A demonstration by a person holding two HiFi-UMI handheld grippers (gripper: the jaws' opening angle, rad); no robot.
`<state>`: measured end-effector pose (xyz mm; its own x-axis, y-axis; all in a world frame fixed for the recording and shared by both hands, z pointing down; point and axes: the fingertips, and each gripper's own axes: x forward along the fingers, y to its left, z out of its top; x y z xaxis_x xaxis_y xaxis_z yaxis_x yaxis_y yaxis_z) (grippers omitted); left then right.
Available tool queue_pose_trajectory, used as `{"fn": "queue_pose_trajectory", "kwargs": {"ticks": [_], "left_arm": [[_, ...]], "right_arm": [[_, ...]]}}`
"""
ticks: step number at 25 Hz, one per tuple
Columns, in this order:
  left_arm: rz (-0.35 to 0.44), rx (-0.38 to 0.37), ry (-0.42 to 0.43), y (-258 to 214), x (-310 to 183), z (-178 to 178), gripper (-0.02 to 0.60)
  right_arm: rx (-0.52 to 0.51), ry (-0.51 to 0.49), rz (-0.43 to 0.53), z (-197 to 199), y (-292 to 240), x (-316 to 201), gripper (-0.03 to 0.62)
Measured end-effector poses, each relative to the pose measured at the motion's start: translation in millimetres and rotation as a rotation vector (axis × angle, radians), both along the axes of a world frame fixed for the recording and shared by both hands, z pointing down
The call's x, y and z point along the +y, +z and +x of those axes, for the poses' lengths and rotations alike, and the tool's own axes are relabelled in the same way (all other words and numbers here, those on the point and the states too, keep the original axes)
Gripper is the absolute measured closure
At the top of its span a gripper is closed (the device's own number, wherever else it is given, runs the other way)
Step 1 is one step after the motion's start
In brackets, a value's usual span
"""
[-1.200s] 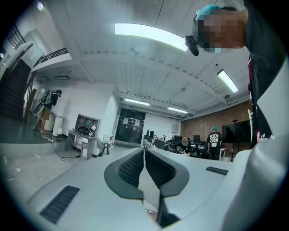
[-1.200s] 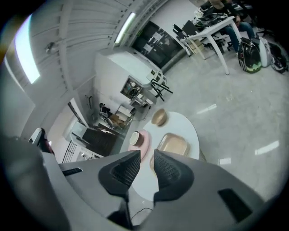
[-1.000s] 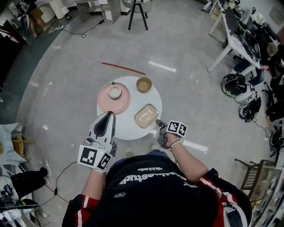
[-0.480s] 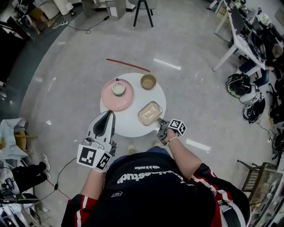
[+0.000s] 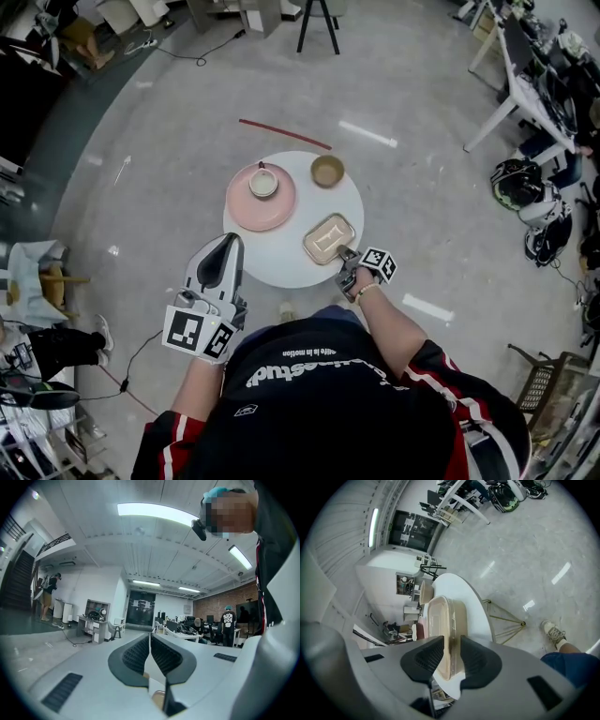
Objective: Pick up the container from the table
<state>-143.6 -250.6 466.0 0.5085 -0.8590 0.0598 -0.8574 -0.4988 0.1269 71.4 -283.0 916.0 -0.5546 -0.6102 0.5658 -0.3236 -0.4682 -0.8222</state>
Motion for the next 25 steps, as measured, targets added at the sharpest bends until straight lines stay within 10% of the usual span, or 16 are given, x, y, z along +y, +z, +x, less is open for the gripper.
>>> {"fn": "queue_pose_trajectory", "kwargs": {"ticks": [25], "left_arm": [[0.001,0.021,-0.009,3.2,1.6,-4.4,0.551]], "right_arm": [[0.072,-0.086,0.047,0.2,-8.7,2.7,0.543]]}}
